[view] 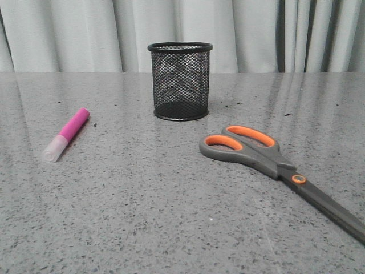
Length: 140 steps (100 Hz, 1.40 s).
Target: Put pen and scissors into bin
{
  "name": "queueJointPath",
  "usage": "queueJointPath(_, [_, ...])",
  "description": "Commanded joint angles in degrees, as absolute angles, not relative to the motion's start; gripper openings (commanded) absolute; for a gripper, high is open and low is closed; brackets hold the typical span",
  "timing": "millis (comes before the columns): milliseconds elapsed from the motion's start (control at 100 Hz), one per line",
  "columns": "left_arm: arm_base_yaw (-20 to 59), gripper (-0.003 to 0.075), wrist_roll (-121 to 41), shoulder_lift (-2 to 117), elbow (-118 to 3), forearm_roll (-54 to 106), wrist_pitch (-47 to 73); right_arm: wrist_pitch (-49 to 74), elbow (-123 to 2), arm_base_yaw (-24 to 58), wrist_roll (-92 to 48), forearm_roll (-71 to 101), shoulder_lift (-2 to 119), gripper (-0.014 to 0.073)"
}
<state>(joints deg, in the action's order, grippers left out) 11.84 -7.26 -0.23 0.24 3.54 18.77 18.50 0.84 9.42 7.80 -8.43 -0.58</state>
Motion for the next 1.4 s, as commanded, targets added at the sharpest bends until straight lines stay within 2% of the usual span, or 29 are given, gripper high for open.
queueJointPath(0, [11.7, -0.0020, -7.3, -2.0, 1.6, 3.8, 15.0, 17.1, 1.5, 9.1, 7.4, -8.5, -1.9, -0.0068])
queueJointPath(850, [11.7, -0.0020, -7.3, -2.0, 1.6, 3.8, 15.0, 17.1, 1.4, 9.1, 7.4, -8.5, -1.9, -0.0068])
queueJointPath(940, [11.7, -0.0020, -7.3, -2.0, 1.6, 3.8, 15.0, 14.5, 1.4, 9.1, 7.4, -14.0, -1.9, -0.0068])
queueJointPath(1010, [11.7, -0.0020, -7.3, -2.0, 1.6, 4.3, 13.8, 7.9, 1.4, 9.1, 7.6, -15.6, -1.9, -0.0068])
queueJointPath(1080, [11.8, -0.0020, -7.3, -2.0, 1.6, 11.7, 9.5, -1.9, 1.4, 9.1, 9.8, -9.7, -1.9, -0.0068])
queueJointPath(1210, [11.8, -0.0020, -7.3, -2.0, 1.6, 36.1, 0.7, -18.2, 1.4, 9.2, 12.1, 2.6, -1.9, -0.0068])
queueJointPath(1290, [11.8, -0.0020, -7.3, -2.0, 1.6, 48.7, -3.5, -22.0, 1.4, 9.2, 13.7, 5.9, -1.9, -0.0068])
queueJointPath(1390, [11.8, -0.0020, -7.3, -2.0, 1.6, 57.1, -5.1, -24.1, 1.4, 9.2, 13.7, 5.9, -1.9, -0.0068])
